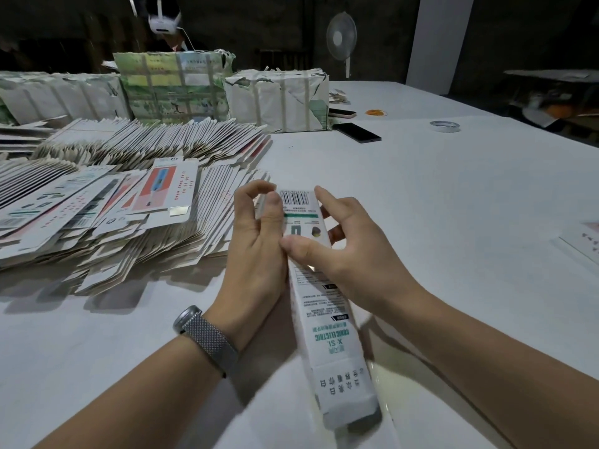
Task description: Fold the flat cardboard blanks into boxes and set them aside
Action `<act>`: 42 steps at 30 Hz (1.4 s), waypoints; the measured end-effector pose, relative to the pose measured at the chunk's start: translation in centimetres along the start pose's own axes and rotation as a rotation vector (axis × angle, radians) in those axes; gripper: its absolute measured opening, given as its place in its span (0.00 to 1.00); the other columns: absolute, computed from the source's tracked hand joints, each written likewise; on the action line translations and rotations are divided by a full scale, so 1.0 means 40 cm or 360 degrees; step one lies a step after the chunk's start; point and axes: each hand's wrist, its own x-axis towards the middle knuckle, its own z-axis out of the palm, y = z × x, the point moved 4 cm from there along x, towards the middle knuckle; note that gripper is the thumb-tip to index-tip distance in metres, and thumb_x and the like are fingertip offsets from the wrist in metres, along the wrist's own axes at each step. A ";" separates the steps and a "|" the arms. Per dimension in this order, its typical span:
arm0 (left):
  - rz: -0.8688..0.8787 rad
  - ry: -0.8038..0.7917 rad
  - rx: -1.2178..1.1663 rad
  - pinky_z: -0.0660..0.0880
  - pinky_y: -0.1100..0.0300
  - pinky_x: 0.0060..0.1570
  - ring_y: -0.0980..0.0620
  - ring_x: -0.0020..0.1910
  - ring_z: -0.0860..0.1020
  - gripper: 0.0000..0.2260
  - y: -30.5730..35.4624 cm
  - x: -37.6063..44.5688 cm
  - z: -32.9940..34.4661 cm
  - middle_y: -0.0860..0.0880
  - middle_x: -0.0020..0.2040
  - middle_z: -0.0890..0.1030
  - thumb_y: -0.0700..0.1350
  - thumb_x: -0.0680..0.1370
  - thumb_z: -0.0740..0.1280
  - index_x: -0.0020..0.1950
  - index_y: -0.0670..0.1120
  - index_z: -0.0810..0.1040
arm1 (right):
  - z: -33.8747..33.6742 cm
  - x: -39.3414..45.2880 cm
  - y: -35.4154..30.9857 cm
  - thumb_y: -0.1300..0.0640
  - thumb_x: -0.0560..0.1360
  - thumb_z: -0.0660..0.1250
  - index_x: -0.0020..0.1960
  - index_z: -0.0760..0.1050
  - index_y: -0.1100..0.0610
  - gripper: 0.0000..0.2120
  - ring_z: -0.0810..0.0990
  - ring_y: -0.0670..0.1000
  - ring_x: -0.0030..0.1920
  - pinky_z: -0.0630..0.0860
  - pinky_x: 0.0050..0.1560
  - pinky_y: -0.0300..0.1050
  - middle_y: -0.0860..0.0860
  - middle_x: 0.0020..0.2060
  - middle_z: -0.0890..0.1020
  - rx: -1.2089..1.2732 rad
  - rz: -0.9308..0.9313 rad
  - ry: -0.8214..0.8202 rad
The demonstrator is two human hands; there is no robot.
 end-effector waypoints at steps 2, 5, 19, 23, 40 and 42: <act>-0.0025 0.0042 0.0033 0.80 0.56 0.37 0.51 0.39 0.83 0.07 0.001 0.003 -0.007 0.48 0.44 0.84 0.47 0.87 0.56 0.53 0.56 0.72 | -0.001 -0.001 0.000 0.34 0.63 0.71 0.75 0.65 0.40 0.42 0.78 0.34 0.45 0.74 0.35 0.28 0.35 0.53 0.74 0.0025 0.0102 -0.0118; -0.0071 0.0063 0.0100 0.83 0.46 0.41 0.43 0.43 0.85 0.13 0.002 0.005 -0.014 0.39 0.50 0.84 0.45 0.87 0.56 0.50 0.60 0.76 | -0.002 -0.006 -0.011 0.37 0.63 0.72 0.51 0.74 0.23 0.18 0.81 0.39 0.38 0.69 0.25 0.30 0.40 0.49 0.79 0.0121 0.0157 -0.0258; -0.0165 -0.0187 0.0149 0.66 0.67 0.24 0.58 0.30 0.73 0.15 -0.018 0.005 -0.018 0.53 0.36 0.77 0.45 0.86 0.59 0.56 0.61 0.82 | -0.337 -0.018 -0.016 0.39 0.64 0.66 0.54 0.77 0.50 0.23 0.80 0.49 0.44 0.79 0.48 0.47 0.47 0.49 0.80 -0.1315 0.0471 0.0004; -0.0293 -0.0278 0.0095 0.64 0.65 0.23 0.55 0.28 0.72 0.14 -0.045 0.013 -0.022 0.49 0.33 0.76 0.47 0.85 0.59 0.52 0.52 0.84 | -0.465 -0.081 0.094 0.40 0.69 0.65 0.48 0.76 0.50 0.16 0.75 0.51 0.44 0.70 0.39 0.45 0.48 0.49 0.71 -0.1776 0.0669 -0.0037; 0.0128 -0.0272 0.0868 0.66 0.64 0.24 0.56 0.27 0.74 0.06 -0.016 0.063 -0.049 0.52 0.31 0.78 0.46 0.76 0.67 0.49 0.53 0.83 | -0.526 -0.048 0.115 0.47 0.78 0.61 0.69 0.72 0.46 0.19 0.74 0.53 0.61 0.67 0.50 0.46 0.46 0.62 0.72 -0.1839 0.0498 0.0197; 0.0501 -0.0284 0.1348 0.71 0.64 0.31 0.56 0.29 0.75 0.07 0.031 0.052 -0.040 0.55 0.33 0.78 0.40 0.77 0.71 0.47 0.53 0.83 | -0.404 -0.019 0.077 0.44 0.77 0.62 0.66 0.73 0.44 0.18 0.74 0.50 0.56 0.67 0.50 0.46 0.43 0.56 0.73 -0.1592 0.0337 0.0127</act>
